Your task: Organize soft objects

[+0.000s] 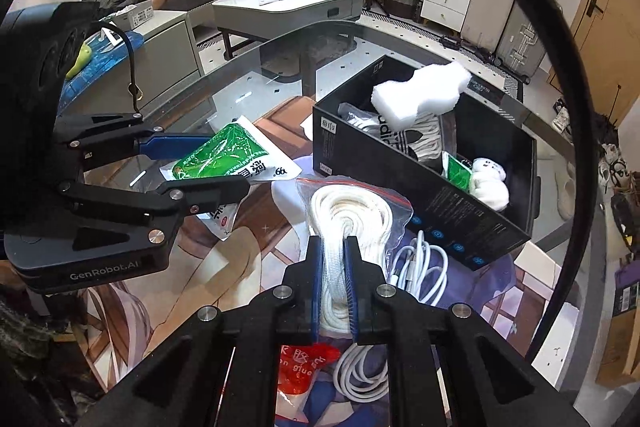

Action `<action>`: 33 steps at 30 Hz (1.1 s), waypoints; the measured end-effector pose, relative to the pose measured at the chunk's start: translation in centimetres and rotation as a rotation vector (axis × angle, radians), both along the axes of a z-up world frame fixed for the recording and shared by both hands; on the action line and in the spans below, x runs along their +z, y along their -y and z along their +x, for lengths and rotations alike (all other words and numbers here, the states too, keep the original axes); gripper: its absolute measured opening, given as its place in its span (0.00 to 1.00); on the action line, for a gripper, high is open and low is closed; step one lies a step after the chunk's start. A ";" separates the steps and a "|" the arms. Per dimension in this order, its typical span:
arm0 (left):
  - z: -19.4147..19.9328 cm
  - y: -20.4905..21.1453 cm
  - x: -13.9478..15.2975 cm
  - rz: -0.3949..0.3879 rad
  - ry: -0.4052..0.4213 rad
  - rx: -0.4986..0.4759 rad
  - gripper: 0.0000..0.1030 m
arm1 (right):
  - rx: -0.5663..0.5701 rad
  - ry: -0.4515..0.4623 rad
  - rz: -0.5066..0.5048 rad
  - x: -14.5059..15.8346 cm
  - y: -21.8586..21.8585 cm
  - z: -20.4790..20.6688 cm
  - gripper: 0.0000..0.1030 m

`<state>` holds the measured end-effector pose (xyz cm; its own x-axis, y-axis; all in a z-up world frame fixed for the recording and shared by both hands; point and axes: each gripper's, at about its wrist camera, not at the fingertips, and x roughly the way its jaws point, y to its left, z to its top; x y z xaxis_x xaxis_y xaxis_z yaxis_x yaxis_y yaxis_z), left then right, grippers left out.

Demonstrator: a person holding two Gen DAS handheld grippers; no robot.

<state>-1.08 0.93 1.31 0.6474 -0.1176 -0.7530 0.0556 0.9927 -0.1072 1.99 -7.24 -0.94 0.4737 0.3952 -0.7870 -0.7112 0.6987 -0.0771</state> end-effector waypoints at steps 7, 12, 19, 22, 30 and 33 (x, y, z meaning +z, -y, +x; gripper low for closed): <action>0.1 1.1 1.8 0.021 0.044 -0.026 0.40 | -0.030 0.028 0.034 1.3 1.9 0.3 0.09; 0.6 1.7 2.6 0.040 0.065 -0.036 0.40 | -0.046 0.045 0.056 2.2 3.4 0.3 0.09; 1.2 2.7 3.4 0.059 0.077 -0.056 0.40 | -0.054 0.064 0.086 3.2 4.4 0.2 0.09; 1.6 3.1 3.8 0.070 0.083 -0.063 0.40 | -0.063 0.070 0.091 3.8 4.7 0.5 0.09; 2.9 3.6 4.8 0.084 0.100 -0.072 0.40 | -0.086 0.085 0.115 5.0 5.8 1.8 0.09; 3.7 3.6 5.1 0.089 0.103 -0.073 0.40 | -0.092 0.086 0.118 5.3 5.9 2.5 0.09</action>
